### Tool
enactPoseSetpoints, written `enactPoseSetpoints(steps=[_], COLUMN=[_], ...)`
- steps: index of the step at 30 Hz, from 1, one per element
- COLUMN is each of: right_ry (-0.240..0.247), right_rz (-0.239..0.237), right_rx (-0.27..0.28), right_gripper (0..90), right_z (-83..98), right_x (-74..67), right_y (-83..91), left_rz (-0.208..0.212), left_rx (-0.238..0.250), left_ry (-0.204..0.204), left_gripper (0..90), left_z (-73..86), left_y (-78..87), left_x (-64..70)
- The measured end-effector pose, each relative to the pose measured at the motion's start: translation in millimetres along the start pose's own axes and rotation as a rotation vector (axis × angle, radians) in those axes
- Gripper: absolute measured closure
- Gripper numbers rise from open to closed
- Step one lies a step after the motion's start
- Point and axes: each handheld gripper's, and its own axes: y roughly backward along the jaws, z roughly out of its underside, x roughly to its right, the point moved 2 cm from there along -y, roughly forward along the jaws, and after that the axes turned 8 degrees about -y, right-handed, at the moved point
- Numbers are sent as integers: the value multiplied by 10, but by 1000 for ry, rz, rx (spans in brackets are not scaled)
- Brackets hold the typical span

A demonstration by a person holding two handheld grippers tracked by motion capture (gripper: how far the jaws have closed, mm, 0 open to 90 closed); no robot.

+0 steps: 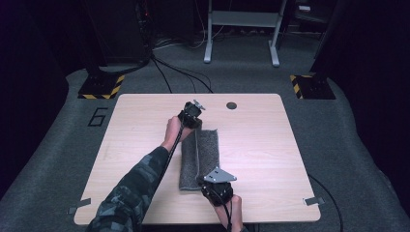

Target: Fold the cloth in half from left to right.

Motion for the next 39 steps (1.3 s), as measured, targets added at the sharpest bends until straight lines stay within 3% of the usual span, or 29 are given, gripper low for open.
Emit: enactPoseSetpoints(steps=[11,17,27,28,33,35,39], right_ry=[-37,-48,-55,-53,-88,-99,-142], right_rz=[27,32,51,53,76,87,114], right_rx=[-4,-4,24,26,23,22,3], right_gripper=[896,897,895,891,819,790,686], right_z=[108,139,179,187,218,213,199], right_x=[112,154,170,175,310,384,525], right_y=[15,22,183,190,167,155,85], left_rz=[24,34,54,63,98,99,85], left_rx=[-5,5,34,34,35,45,48], left_ry=[12,-1,-34,-34,7,18,39], left_gripper=[862,862,859,843,394,318,275], left_z=[-22,-71,-202,-205,-190,-165,-38], left_y=[-105,-119,-108,-118,-115,-55,53], left_x=[78,145,293,306,289,245,168])
